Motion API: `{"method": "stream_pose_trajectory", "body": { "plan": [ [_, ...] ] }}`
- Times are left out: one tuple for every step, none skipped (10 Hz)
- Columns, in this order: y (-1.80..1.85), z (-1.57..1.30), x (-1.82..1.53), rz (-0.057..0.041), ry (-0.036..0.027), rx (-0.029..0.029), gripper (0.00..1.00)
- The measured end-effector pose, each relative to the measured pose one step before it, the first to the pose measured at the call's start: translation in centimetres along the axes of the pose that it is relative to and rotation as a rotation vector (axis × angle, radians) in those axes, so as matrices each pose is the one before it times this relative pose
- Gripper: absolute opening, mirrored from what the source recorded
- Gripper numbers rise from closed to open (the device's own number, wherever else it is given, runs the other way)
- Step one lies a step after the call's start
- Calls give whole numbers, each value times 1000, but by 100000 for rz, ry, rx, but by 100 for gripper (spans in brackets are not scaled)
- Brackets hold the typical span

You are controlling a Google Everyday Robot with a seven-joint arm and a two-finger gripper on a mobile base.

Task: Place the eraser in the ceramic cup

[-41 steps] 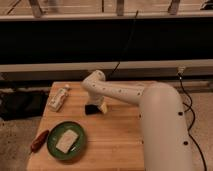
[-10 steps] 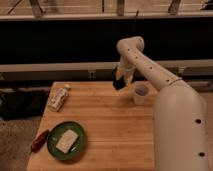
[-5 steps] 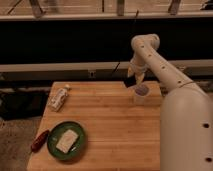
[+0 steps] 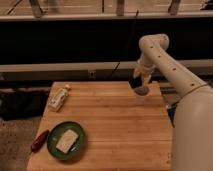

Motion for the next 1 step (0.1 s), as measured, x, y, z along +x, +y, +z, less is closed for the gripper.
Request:
{"method": "stream_pose_trajectory", "body": {
  "plan": [
    [262, 73, -477, -486, -560, -52, 0]
  ]
}}
